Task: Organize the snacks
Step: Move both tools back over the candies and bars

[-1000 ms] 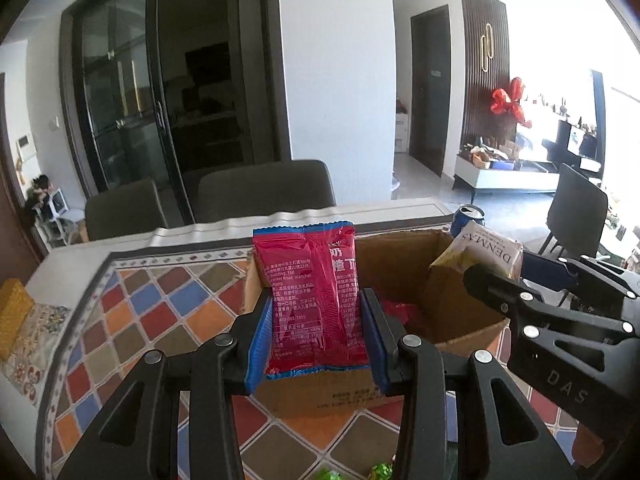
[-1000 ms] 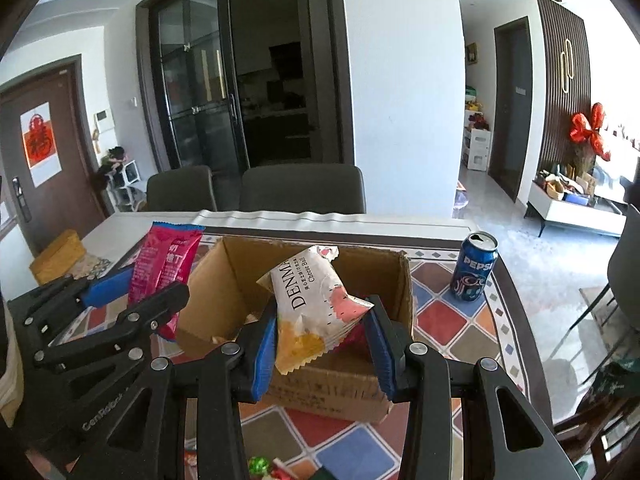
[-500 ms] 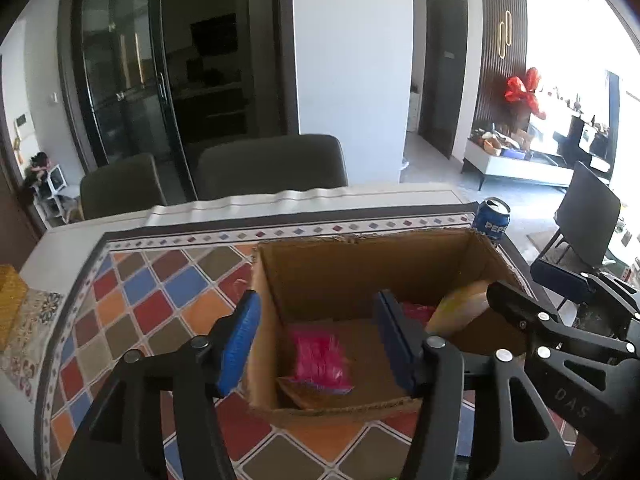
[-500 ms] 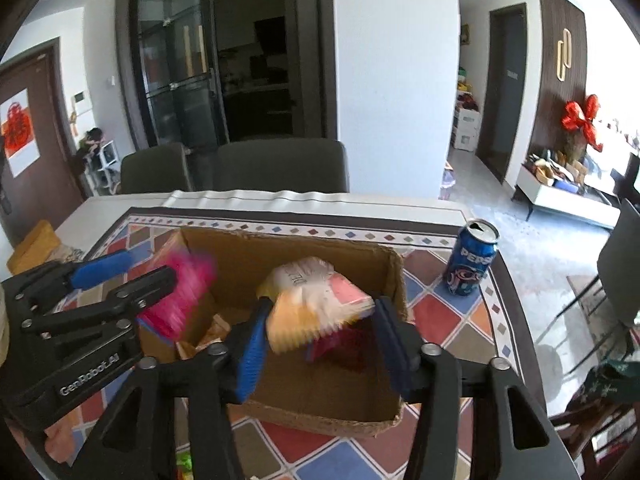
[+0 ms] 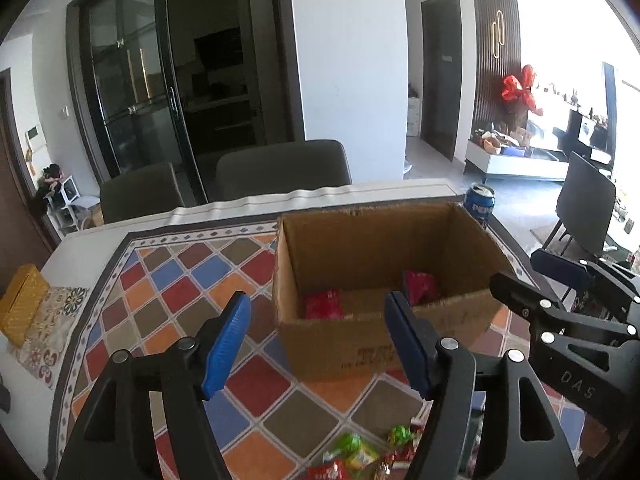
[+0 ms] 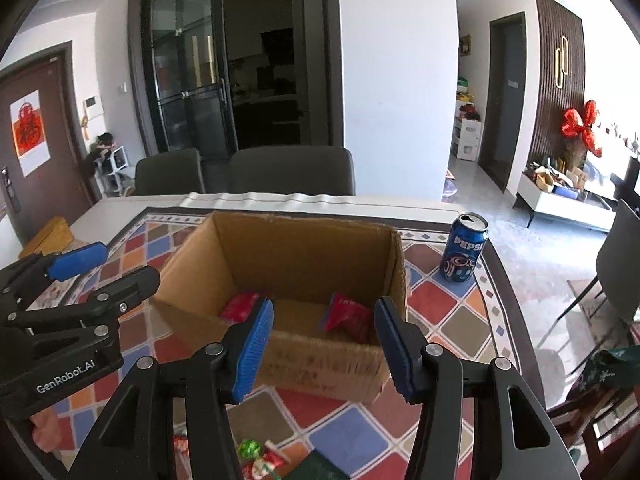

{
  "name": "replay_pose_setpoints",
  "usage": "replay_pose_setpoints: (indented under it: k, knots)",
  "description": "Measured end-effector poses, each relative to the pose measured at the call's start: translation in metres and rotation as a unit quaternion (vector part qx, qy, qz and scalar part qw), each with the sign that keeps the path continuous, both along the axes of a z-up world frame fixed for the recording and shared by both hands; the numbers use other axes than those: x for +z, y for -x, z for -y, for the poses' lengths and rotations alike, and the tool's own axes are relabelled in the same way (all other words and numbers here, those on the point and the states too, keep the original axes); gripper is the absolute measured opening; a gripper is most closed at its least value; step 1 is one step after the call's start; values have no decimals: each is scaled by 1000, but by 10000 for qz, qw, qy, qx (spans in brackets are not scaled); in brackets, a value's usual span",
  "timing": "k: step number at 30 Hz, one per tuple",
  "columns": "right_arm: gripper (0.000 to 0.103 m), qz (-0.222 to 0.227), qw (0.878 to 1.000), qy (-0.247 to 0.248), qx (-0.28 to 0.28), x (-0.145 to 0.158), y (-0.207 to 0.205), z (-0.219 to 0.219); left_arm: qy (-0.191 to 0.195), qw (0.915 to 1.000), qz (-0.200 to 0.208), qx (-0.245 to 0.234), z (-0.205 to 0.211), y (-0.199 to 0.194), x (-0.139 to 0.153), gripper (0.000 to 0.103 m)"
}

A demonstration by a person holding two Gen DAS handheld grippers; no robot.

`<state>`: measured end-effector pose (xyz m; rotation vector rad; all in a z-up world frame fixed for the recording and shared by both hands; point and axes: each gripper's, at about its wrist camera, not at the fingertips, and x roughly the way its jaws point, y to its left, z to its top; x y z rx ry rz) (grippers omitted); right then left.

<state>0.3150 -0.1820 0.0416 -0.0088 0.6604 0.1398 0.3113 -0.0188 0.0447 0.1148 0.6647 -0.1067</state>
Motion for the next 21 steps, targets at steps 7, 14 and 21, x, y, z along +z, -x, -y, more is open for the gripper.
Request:
replay_pose_setpoints:
  k: [7,14,21]
  knots:
    - [54,-25,10000,-16,63,-3,28,-3,79,9999,-76,-17,-6,33,-10,69]
    - [54,-182,9997,-1,172,-18,56,-3,95,9997,-148,-144,-2,70,-24,69]
    - [54,-487,9986,17,192,-40,80,6,-64,9991,-305,-299,6,92,-43,69]
